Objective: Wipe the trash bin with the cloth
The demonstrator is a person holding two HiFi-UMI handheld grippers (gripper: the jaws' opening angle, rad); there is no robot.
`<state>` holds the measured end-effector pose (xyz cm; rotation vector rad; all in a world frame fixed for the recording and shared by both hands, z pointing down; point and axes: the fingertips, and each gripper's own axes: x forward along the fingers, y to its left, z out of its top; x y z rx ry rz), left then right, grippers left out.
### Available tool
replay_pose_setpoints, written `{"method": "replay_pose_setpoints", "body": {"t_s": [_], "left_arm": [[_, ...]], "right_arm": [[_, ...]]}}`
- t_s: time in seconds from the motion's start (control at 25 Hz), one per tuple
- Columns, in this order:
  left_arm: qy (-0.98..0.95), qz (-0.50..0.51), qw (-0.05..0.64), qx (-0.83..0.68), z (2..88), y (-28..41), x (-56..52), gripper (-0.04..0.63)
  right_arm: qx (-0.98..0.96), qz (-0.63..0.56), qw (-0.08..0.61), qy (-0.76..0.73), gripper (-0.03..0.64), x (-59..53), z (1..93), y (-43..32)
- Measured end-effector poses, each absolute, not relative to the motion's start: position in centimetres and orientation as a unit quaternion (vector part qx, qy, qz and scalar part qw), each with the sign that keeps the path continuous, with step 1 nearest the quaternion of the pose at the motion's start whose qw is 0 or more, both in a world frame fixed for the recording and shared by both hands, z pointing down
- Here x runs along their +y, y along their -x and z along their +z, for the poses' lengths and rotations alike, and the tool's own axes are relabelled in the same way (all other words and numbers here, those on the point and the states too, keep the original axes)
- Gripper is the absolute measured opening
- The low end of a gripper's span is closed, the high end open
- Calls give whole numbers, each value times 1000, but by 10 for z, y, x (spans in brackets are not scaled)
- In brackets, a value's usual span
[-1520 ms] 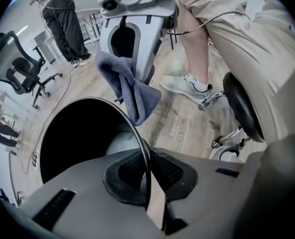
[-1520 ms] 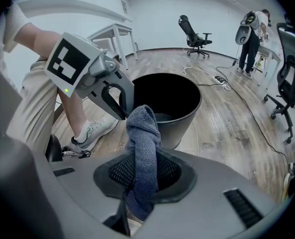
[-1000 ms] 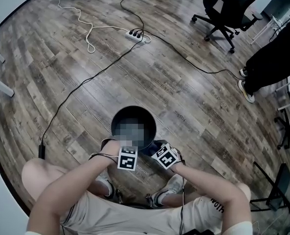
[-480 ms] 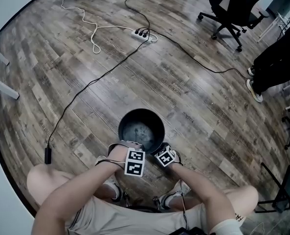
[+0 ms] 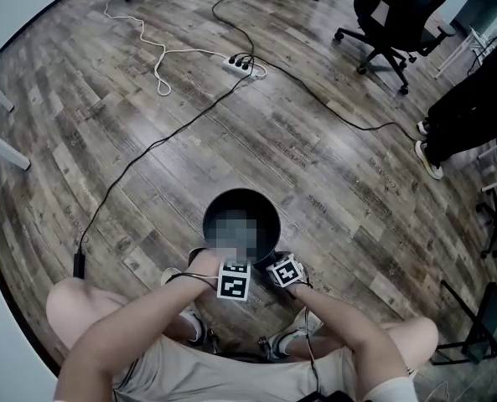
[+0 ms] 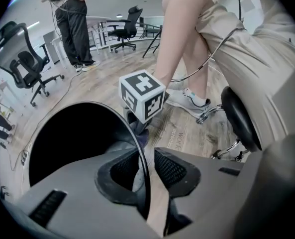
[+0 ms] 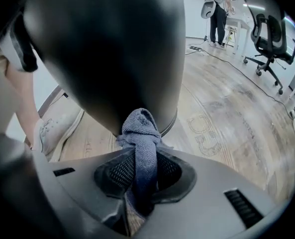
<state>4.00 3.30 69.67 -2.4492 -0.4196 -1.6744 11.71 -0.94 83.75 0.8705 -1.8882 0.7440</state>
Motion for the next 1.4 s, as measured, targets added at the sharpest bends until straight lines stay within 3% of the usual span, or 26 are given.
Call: {"method": "replay_pose_setpoints", "body": {"t_s": [0.08,0.12,0.6,0.76,1.08,1.4], "left_arm": [[812,-557,72,-157,695,-34,37,155],[810,-557,76,-164,694,-30,37,163],[768,-586,163,-199,695,13,17,162],[764,-586,184,-195,698,12,14,87],[756,-586,200,-215,698,2,27,34],[763,-586,185,-198,699,-10,29,32]], "right_arm": [[-765,310,445,-348,81,1,814,-118],[-766,315,442,-345,81,6,801,-120],[-806,281,391,-344,81,17,646,-108],[-808,272,397,-340,81,17,647,-97],[-801,261,420,-336,81,0,674,-90],[-792,243,450,-333,81,-8,740,-101]]}}
